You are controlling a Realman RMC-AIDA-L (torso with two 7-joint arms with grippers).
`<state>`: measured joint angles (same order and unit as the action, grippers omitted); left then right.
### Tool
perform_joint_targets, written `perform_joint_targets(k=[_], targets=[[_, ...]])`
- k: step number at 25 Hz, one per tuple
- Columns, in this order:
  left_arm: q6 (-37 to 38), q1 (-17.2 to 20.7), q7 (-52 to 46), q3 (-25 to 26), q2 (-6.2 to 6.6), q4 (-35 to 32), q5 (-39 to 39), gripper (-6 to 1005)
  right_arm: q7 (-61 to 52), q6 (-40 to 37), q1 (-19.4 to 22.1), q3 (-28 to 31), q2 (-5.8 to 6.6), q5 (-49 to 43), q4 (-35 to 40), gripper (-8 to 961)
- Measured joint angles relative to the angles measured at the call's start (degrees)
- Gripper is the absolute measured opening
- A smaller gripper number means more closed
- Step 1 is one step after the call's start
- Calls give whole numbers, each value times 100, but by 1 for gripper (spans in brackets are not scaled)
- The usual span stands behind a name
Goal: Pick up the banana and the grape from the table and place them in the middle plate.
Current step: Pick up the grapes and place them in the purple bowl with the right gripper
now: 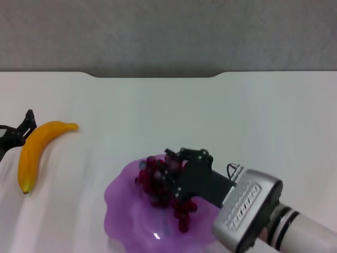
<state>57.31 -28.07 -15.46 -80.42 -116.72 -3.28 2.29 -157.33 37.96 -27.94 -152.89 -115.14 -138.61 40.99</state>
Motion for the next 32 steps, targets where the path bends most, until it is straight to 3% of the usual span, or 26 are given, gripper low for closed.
perform_joint_targets(k=[3,15,23,32], targets=[[-1,1,0,0,0,2,0,897,-7,-387,-170,33,5,395,49,261],[4,12,8,17,9,16,0,897,82,-639,-305,16,7,436,97,726],[3,12,9,18,10,22,0,896,284,-753,-617,-18,20,417,302,842],[9,13,9,28,9,20,-17,896,684,-823,-604,-2,13,415,585,841]])
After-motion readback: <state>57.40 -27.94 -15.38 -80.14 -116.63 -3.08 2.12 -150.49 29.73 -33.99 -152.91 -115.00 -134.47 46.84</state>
